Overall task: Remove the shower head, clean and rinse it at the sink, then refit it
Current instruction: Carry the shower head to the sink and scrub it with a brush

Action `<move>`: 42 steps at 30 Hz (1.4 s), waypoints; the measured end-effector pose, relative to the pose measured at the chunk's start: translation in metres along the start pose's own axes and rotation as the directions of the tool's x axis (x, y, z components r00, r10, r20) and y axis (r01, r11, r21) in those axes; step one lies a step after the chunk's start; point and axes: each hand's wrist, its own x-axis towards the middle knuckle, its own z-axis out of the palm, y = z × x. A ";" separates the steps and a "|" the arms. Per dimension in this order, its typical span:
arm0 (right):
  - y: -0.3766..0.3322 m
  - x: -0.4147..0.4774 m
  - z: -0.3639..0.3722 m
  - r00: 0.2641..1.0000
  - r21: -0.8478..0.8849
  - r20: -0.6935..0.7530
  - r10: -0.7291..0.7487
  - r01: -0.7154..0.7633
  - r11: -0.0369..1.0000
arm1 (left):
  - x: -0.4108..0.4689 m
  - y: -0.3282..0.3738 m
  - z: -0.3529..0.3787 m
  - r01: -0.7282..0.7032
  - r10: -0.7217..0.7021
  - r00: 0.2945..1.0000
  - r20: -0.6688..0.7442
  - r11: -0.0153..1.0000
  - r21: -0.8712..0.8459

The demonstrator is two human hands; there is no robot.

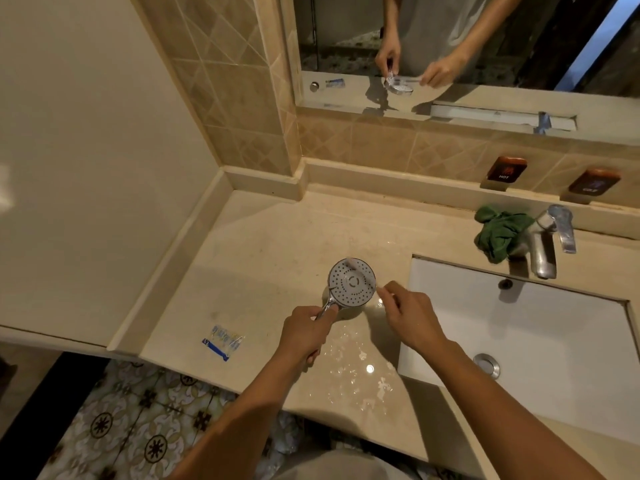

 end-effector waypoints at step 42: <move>0.022 0.002 -0.011 0.999 -0.039 0.011 -0.032 0.032 0.999 | 0.013 -0.007 0.002 0.126 -0.106 0.990 0.095 0.963 -0.240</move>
